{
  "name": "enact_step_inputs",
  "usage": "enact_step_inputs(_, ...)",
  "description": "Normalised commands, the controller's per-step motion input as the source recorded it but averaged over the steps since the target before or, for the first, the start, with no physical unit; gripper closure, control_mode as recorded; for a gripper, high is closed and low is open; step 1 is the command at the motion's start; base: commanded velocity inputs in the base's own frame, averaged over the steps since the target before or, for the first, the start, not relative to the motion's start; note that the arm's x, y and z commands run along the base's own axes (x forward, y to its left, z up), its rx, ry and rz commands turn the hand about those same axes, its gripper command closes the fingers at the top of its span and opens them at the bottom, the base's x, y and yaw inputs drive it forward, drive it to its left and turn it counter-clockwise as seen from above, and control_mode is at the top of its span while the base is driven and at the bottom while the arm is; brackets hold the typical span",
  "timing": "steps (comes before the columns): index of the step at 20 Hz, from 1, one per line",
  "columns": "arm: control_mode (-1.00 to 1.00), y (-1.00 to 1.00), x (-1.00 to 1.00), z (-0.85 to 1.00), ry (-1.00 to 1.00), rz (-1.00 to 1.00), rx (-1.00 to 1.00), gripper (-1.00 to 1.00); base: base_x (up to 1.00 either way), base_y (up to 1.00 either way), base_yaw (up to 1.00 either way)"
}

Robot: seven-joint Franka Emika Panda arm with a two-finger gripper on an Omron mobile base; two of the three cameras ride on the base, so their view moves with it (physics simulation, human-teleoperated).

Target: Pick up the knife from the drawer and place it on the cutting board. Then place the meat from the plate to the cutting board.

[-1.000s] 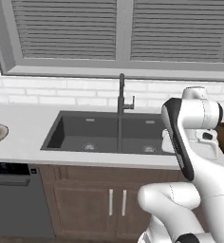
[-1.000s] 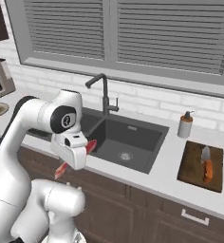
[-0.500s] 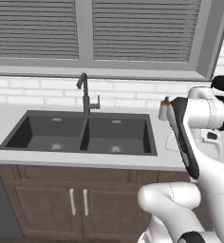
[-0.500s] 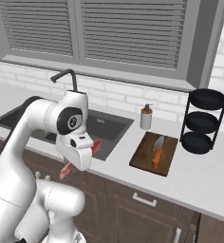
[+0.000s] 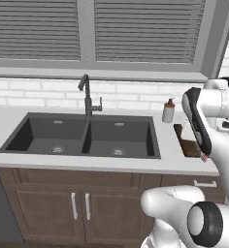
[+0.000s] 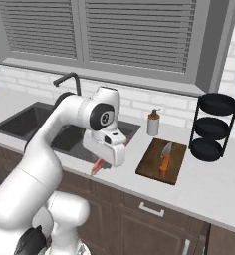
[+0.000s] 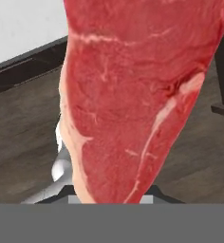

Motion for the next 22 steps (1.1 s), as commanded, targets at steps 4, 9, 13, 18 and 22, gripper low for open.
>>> enact_step_inputs(4,-1.0,-0.73,0.68,0.0,0.0,0.07,0.0,1.0,0.0,0.0,0.0)
enact_step_inputs(9,-1.0,-0.68,0.61,-0.08,0.01,0.05,0.1,1.0,0.0,0.0,0.0)
enact_step_inputs(13,-1.0,-0.64,0.69,-0.23,0.04,0.05,0.13,1.0,0.0,0.0,0.0)
enact_step_inputs(18,-1.0,-0.37,0.72,-0.25,0.03,0.08,0.06,1.0,0.0,0.0,0.0)
enact_step_inputs(22,-1.0,-0.08,0.69,-0.29,0.02,0.08,0.02,1.0,0.0,0.0,0.0)
